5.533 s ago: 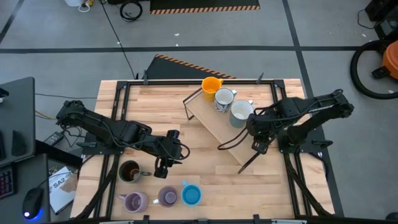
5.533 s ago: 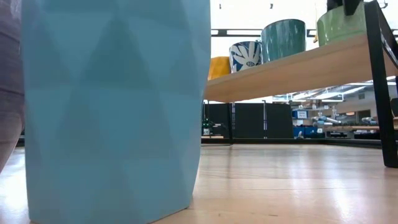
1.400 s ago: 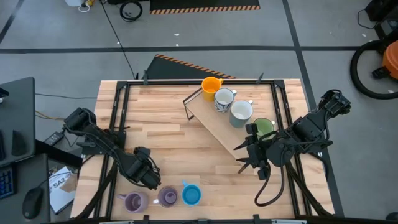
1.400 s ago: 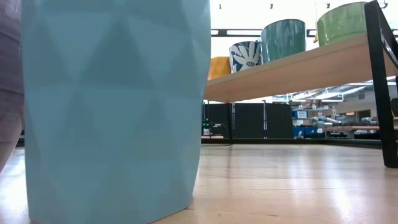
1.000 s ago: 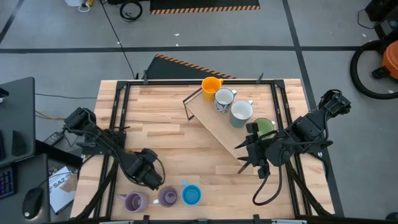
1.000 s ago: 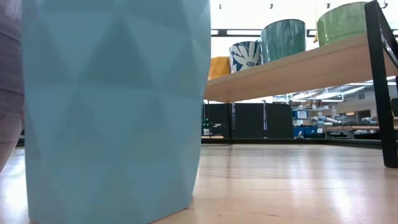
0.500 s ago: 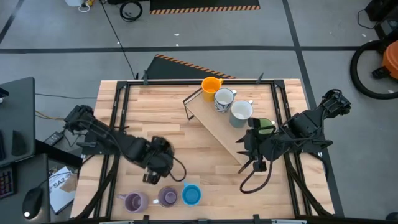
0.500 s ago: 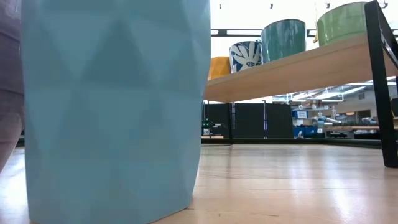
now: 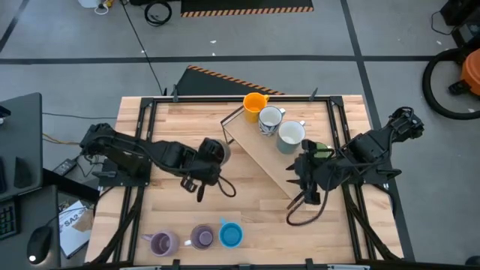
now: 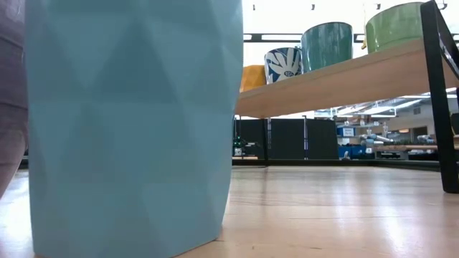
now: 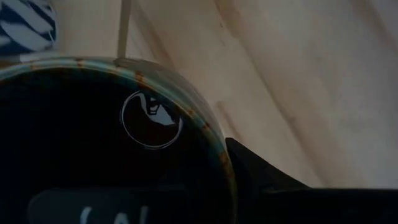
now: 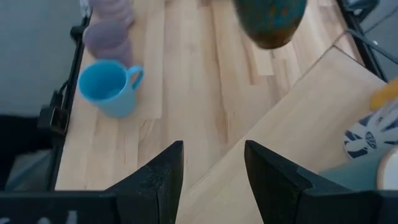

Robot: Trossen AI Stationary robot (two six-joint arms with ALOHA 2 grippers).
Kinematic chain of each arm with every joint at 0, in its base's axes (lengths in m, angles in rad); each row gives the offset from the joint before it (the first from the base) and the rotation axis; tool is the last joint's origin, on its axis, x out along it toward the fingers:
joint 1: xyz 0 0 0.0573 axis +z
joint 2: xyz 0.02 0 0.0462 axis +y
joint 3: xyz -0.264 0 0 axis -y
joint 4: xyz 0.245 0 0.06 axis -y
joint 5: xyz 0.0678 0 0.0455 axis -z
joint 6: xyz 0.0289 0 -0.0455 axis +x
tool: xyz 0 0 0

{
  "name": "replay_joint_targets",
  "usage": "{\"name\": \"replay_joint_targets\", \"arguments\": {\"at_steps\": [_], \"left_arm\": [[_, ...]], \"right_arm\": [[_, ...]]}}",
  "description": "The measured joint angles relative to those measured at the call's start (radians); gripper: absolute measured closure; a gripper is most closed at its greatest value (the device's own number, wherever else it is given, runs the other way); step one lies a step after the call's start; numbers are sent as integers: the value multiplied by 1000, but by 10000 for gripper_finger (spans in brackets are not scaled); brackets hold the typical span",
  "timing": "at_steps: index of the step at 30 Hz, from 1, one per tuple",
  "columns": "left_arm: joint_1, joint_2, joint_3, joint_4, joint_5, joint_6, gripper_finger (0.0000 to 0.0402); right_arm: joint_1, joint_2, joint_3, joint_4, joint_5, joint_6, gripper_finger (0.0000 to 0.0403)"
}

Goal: Place coffee mugs
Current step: Put the dark blue patterned mug on the shelf

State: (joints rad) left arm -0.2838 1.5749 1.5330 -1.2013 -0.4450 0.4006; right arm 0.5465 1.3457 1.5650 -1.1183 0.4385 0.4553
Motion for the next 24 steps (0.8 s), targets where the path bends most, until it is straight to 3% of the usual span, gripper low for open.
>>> {"name": "replay_joint_targets", "arguments": {"at_steps": [6, 16, 24], "left_arm": [[53, 0, 0, 27, 3, 204, 350], [206, 1, 184, 22, 317, 399, 357], [373, 46, 195, 25, 368, 574, 357]], "right_arm": [[-30, 0, 30, 2, -5, 62, 227], [-39, 1, 35, 2, 53, 104, 227], [-40, 1, 35, 2, 163, 104, 227]]}}
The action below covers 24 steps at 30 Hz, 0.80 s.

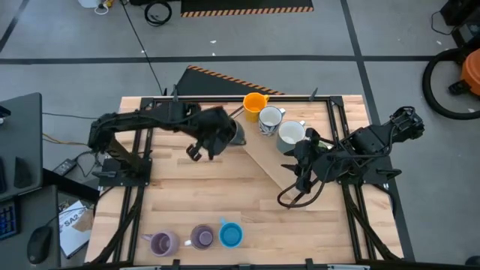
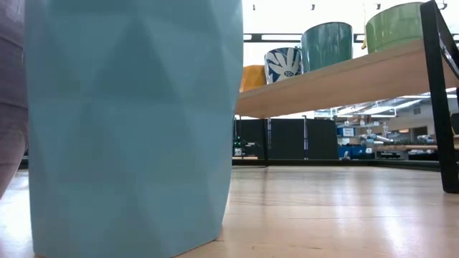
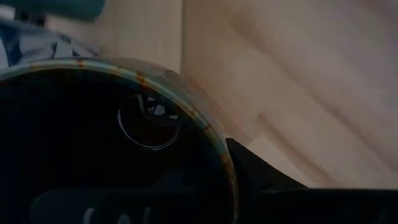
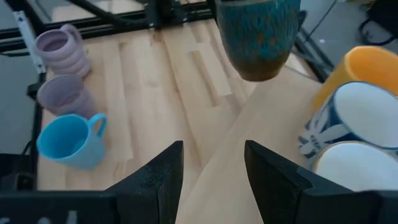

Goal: Place coffee mugs
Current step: Put the dark blue patterned mug on the shelf

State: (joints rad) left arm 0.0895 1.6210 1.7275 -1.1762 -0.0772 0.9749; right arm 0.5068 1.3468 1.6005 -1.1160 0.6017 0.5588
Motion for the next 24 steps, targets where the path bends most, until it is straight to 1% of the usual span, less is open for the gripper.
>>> {"name": "replay_joint_targets", "arguments": {"at_steps": [3, 5, 10, 17, 20, 24], "left_arm": [[53, 27, -1, 17, 26, 65, 357], [79, 47, -1, 26, 47, 96, 356], [133, 51, -1, 25, 56, 82, 356], [139, 56, -2, 62, 62, 60, 355], [141, 71, -1, 52, 90, 66, 355], [146, 93, -1, 48, 78, 70, 355]], "right_arm": [[-1, 0, 0, 2, 36, 0, 227], [-7, 0, 0, 10, 36, 2, 227], [-17, 1, 0, 18, 36, -3, 227], [-27, 2, 0, 23, 36, -54, 227], [-32, 2, 0, 23, 34, -54, 227], [-30, 2, 0, 25, 26, -38, 227]]}}
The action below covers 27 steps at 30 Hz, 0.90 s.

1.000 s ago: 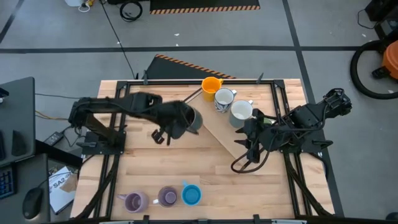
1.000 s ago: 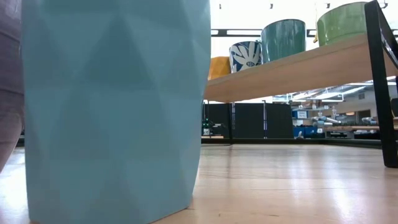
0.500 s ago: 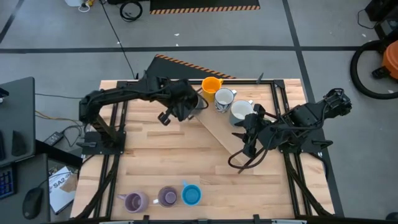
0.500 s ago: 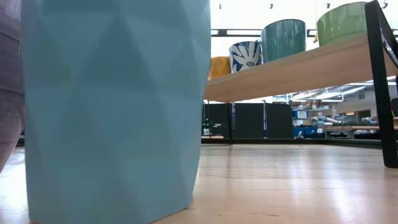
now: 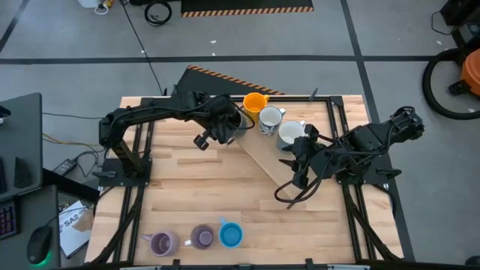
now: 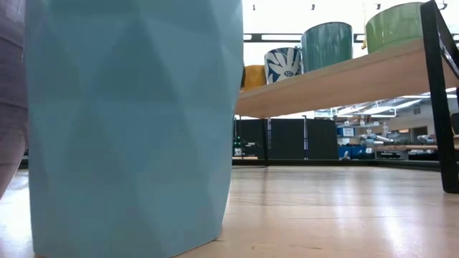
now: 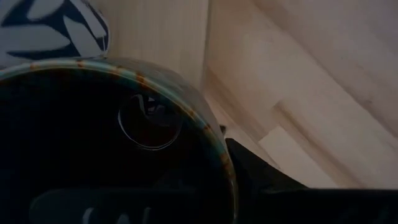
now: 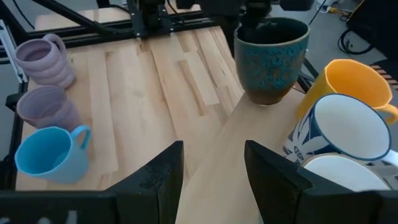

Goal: Place coffee mugs
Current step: Put the dark blue patterned mug on the shelf

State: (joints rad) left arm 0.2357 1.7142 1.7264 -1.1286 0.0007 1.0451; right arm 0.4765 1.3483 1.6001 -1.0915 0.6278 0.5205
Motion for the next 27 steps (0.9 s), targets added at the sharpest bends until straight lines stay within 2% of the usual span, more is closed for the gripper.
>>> {"name": "replay_joint_targets", "arguments": {"at_steps": [27], "left_arm": [[17, 10, 0, -21, 1, -13, 353]], "right_arm": [[12, 0, 0, 6, -72, -31, 227]]}}
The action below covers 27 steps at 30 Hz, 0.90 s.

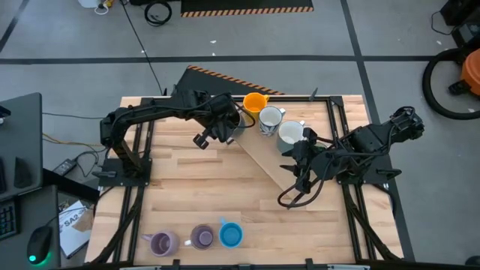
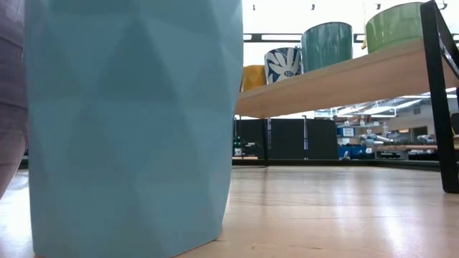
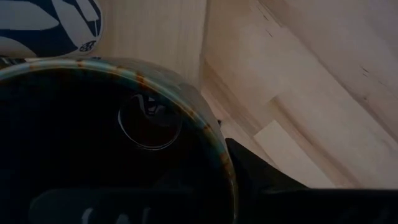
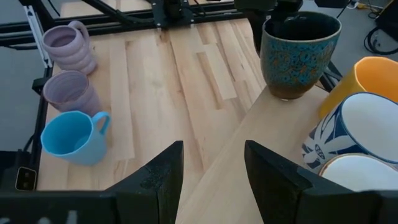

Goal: Place coffee mugs
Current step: Put the dark blue patterned mug on the shelf

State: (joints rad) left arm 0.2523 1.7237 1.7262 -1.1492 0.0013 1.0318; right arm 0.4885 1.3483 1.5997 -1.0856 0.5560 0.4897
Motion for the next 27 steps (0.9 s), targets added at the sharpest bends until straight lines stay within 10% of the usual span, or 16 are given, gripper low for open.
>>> {"name": "replay_joint_targets", "arguments": {"at_steps": [27], "left_arm": [[0, -3, 1, 67, -53, -49, 285]], "right_arm": [[0, 0, 0, 15, 1, -3, 227]]}}
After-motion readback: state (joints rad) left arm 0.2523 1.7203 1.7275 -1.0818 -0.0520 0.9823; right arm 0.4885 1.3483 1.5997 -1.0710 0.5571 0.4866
